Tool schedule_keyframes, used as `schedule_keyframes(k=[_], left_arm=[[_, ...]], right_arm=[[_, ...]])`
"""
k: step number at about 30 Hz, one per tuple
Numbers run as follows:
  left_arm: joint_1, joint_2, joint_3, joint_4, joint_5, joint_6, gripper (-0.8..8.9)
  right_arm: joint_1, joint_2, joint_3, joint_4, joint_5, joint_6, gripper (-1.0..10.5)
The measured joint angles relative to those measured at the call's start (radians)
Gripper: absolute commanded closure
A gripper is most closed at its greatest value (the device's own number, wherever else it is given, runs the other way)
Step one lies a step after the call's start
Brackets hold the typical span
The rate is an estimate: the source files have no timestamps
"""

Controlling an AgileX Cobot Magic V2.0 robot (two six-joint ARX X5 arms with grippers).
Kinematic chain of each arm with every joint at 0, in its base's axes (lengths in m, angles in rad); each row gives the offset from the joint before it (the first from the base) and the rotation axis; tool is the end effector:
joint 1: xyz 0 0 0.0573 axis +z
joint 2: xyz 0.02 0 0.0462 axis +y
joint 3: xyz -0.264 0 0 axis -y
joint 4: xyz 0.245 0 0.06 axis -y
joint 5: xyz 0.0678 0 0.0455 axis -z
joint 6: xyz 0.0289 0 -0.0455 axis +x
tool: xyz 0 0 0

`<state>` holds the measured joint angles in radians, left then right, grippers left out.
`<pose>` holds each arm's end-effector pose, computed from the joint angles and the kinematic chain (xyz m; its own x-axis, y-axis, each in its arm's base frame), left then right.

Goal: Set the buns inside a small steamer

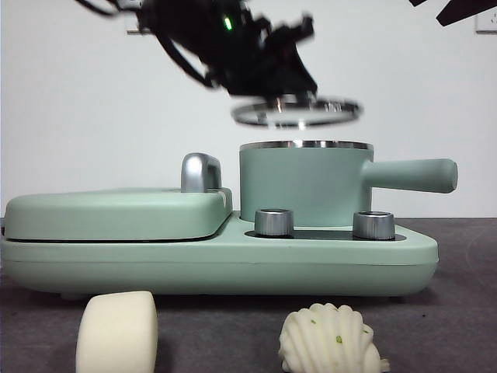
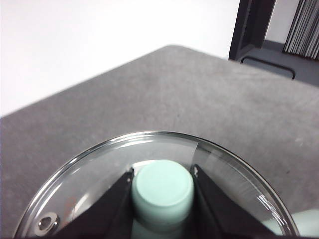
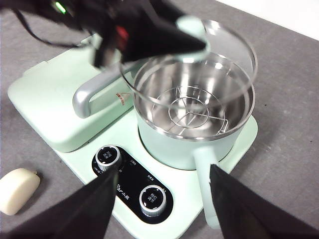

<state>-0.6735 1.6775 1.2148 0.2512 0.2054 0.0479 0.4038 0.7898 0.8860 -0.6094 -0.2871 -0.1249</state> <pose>0.2997 -0.2467 0.2902 0.6209 -0.7564 -0.2055 0.7735 0.6338 0.0040 0.1397 0.0686 0.3274 0.6571 0.5887 -0.4709 -0.6552 0.7549 0.0294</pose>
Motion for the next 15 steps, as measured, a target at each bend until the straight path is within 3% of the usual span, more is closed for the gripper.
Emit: schedule_keyframes(k=[4,8,15], left_arm=[[0.018,-0.107,0.005,-0.107,-0.023,-0.014,8.04],[0.053,-0.216,0.005,-0.257,-0.096,-0.016,8.03],[0.14,-0.369,0.005,-0.467,-0.128,-0.015,8.02]], right_arm=[[0.0,0.001,0.0,-0.002,0.0,0.018,6.5],[0.014,0.025,0.007,-0.021,-0.001,0.1,6.1],[0.117,0.139,0.052,-0.039,-0.001,0.21,6.1]])
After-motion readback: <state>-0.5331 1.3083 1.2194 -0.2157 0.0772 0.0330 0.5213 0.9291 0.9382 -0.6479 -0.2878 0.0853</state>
